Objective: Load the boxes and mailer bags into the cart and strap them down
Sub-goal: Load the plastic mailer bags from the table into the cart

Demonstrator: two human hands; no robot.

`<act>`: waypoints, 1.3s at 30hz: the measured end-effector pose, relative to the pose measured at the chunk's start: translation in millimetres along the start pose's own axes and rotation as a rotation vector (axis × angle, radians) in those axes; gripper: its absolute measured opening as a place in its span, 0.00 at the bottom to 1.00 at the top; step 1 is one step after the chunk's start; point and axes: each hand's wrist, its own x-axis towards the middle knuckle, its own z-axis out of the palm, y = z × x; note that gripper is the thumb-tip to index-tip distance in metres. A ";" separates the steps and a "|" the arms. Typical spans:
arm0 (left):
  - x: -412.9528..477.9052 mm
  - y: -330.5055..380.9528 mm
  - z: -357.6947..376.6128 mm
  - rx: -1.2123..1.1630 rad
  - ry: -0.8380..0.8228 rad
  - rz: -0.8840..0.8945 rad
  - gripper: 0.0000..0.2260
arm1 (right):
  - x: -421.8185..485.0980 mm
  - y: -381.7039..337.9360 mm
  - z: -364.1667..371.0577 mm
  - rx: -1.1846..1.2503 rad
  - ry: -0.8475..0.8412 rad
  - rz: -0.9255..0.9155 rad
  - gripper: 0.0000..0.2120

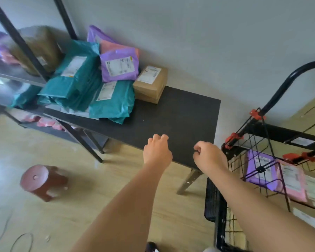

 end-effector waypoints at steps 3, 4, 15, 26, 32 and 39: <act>0.4 -28.2 -16.8 -0.033 0.022 -0.045 0.23 | -3.4 -32.3 2.8 -0.020 -0.011 -0.033 0.14; 1.2 -34.7 -21.5 -0.045 0.027 -0.061 0.23 | -3.0 -41.2 2.6 -0.021 -0.008 -0.044 0.14; 29.6 -86.4 -53.7 -0.060 0.039 -0.125 0.23 | 29.2 -118.4 12.5 -0.003 -0.028 -0.109 0.13; 145.4 -111.4 -108.8 -0.038 0.125 -0.142 0.19 | 139.9 -191.7 0.6 0.026 0.003 -0.187 0.16; 214.3 -116.7 -132.7 -0.047 0.110 -0.176 0.20 | 206.9 -224.4 -13.7 0.068 -0.003 -0.181 0.15; 267.2 -137.9 -147.7 -0.165 0.124 -0.265 0.24 | 254.5 -255.4 -9.3 0.154 0.000 -0.135 0.14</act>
